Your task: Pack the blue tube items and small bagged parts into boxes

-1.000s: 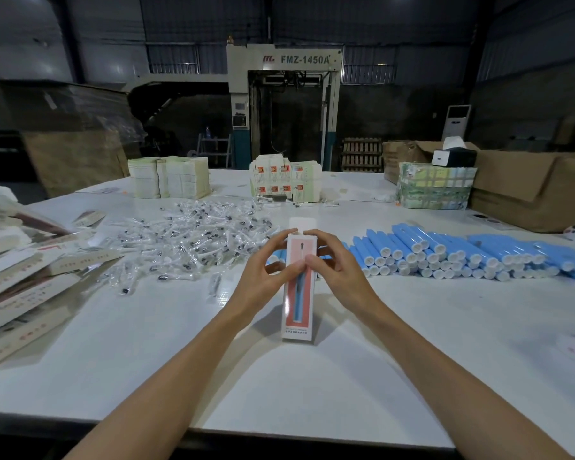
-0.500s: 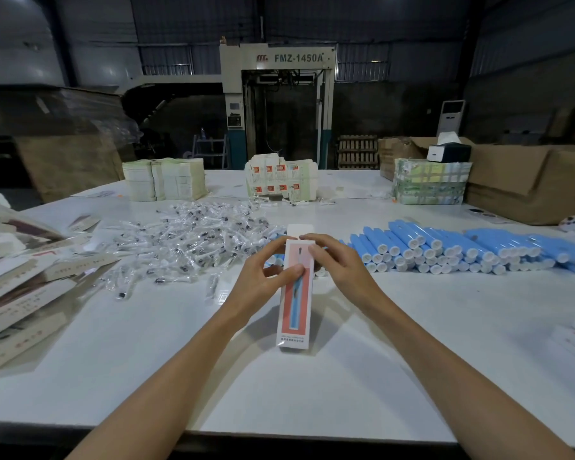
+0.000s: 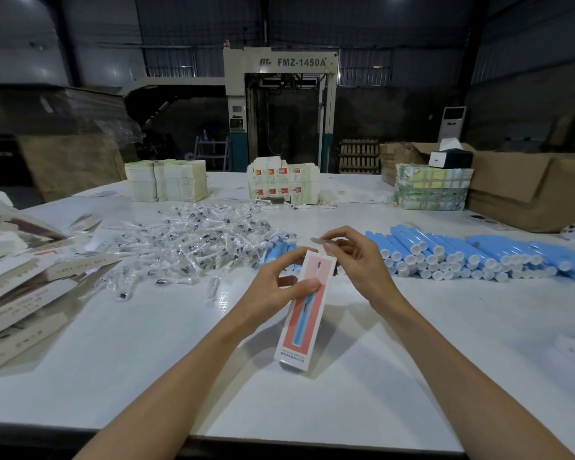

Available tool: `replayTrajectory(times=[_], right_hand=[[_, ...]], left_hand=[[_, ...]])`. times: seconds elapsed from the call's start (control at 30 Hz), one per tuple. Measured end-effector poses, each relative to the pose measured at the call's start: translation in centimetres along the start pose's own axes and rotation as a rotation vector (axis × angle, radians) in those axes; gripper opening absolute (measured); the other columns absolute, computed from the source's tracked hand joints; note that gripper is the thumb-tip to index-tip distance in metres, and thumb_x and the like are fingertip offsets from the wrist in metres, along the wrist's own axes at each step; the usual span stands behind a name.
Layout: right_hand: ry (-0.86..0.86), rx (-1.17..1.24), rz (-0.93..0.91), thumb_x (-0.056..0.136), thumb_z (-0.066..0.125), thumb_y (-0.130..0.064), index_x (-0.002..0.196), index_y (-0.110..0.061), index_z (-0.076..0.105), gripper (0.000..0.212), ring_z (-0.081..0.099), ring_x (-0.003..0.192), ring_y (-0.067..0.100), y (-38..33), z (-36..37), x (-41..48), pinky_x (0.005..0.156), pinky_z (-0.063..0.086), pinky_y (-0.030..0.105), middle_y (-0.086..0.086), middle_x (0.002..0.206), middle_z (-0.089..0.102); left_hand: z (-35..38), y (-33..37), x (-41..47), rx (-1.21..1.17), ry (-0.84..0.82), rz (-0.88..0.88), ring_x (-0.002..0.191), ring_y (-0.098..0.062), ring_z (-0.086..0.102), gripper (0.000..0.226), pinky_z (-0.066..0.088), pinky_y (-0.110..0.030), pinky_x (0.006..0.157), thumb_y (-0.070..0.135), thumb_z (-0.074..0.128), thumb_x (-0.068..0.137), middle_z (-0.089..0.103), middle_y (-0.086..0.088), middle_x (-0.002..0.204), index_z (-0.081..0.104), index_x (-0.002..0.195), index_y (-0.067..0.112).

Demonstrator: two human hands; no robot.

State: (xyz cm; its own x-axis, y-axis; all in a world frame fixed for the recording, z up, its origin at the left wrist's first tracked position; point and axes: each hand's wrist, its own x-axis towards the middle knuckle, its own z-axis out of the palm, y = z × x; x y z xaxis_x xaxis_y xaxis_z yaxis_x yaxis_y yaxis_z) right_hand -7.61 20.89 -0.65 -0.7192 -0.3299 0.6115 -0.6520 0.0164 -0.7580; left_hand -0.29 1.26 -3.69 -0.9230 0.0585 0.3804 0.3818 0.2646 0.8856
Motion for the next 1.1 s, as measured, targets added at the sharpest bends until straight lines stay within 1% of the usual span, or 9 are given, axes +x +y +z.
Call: replayTrajectory(times=[0.07, 0.13, 0.23, 0.3, 0.47, 0.67, 0.83, 0.97, 1.1], right_hand=[[-0.011, -0.066, -0.034, 0.103, 0.063, -0.008, 0.101, -0.016, 0.07, 0.01, 0.072, 0.085, 0.028, 0.1, 0.0, 0.1, 0.069, 0.06, 0.045, 0.002, 0.092, 0.075], [-0.038, -0.12, -0.064, 0.104, 0.06, -0.007, 0.101, -0.016, 0.069, 0.012, 0.073, 0.09, 0.021, 0.1, -0.1, 0.2, 0.073, 0.061, 0.039, -0.004, 0.094, 0.075], [-0.088, -0.088, -0.059, 0.109, 0.053, -0.02, 0.106, -0.022, 0.068, 0.015, 0.074, 0.097, 0.019, -0.5, -0.3, 0.1, 0.076, 0.061, 0.03, -0.008, 0.1, 0.074], [-0.077, -0.029, -0.007, 0.112, 0.046, -0.027, 0.11, -0.022, 0.068, 0.022, 0.075, 0.097, 0.02, -0.9, 0.0, 0.0, 0.077, 0.062, 0.031, -0.005, 0.103, 0.075], [0.037, 0.069, 0.111, 0.108, 0.057, -0.029, 0.102, -0.015, 0.069, 0.02, 0.077, 0.092, 0.02, -1.5, 0.9, 0.1, 0.07, 0.061, 0.029, 0.0, 0.097, 0.078], [0.007, 0.173, 0.185, 0.103, 0.067, -0.021, 0.106, -0.015, 0.074, 0.01, 0.078, 0.092, 0.022, -1.8, 0.7, 0.0, 0.074, 0.063, 0.029, 0.005, 0.095, 0.08], [0.02, 0.22, 0.252, 0.101, 0.068, -0.016, 0.103, -0.012, 0.076, 0.009, 0.079, 0.091, 0.025, -2.0, 0.2, 0.1, 0.073, 0.063, 0.03, 0.007, 0.094, 0.08], [0.013, 0.231, 0.281, 0.099, 0.069, -0.012, 0.099, -0.012, 0.078, 0.009, 0.079, 0.09, 0.025, -2.2, 0.0, 0.1, 0.071, 0.063, 0.029, 0.009, 0.094, 0.08], [-0.024, 0.258, 0.283, 0.097, 0.07, -0.007, 0.1, -0.008, 0.079, 0.009, 0.078, 0.094, 0.026, -2.2, -0.3, 0.1, 0.075, 0.063, 0.031, 0.011, 0.098, 0.08]], left_hand=[[0.1, 0.1, -0.2, -0.002, 0.006, 0.004, 0.106, -0.023, 0.078, 0.059, 0.066, -0.042, 0.093, 0.055, 0.082, 0.087, 0.073, 0.016, 0.122, 0.062, 0.142, 0.049], [0.3, 0.2, -0.3, -0.012, 0.015, 0.013, 0.103, -0.022, 0.079, 0.057, 0.066, -0.036, 0.09, 0.053, 0.082, 0.088, 0.073, 0.017, 0.119, 0.062, 0.141, 0.048], [0.6, 0.3, -0.4, -0.009, 0.076, 0.041, 0.103, -0.019, 0.077, 0.056, 0.063, -0.028, 0.087, 0.045, 0.081, 0.092, 0.073, 0.013, 0.119, 0.061, 0.144, 0.04], [0.6, 0.4, -0.4, 0.004, 0.111, 0.058, 0.103, -0.015, 0.076, 0.052, 0.06, -0.024, 0.085, 0.042, 0.08, 0.094, 0.073, 0.012, 0.121, 0.061, 0.143, 0.041], [0.8, 0.6, -0.4, 0.021, 0.119, 0.082, 0.107, -0.013, 0.074, 0.055, 0.061, -0.024, 0.089, 0.047, 0.075, 0.091, 0.068, 0.004, 0.129, 0.058, 0.143, 0.041], [0.6, 0.5, -0.6, 0.017, 0.132, 0.089, 0.117, -0.014, 0.071, 0.059, 0.061, -0.029, 0.097, 0.047, 0.075, 0.091, 0.07, 0.004, 0.129, 0.054, 0.146, 0.04], [0.7, 0.8, -0.7, -0.018, 0.135, 0.094, 0.124, -0.013, 0.068, 0.073, 0.061, -0.029, 0.097, 0.044, 0.08, 0.09, 0.073, 0.009, 0.127, 0.039, 0.149, 0.042], [0.7, 1.0, -0.8, 0.0, 0.122, 0.106, 0.124, -0.012, 0.068, 0.071, 0.06, -0.035, 0.101, 0.045, 0.079, 0.089, 0.072, 0.012, 0.128, 0.043, 0.15, 0.046], [0.8, 1.1, -0.8, 0.006, 0.134, 0.119, 0.118, -0.014, 0.072, 0.07, 0.058, -0.031, 0.1, 0.047, 0.077, 0.091, 0.072, 0.01, 0.129, 0.045, 0.153, 0.052]])
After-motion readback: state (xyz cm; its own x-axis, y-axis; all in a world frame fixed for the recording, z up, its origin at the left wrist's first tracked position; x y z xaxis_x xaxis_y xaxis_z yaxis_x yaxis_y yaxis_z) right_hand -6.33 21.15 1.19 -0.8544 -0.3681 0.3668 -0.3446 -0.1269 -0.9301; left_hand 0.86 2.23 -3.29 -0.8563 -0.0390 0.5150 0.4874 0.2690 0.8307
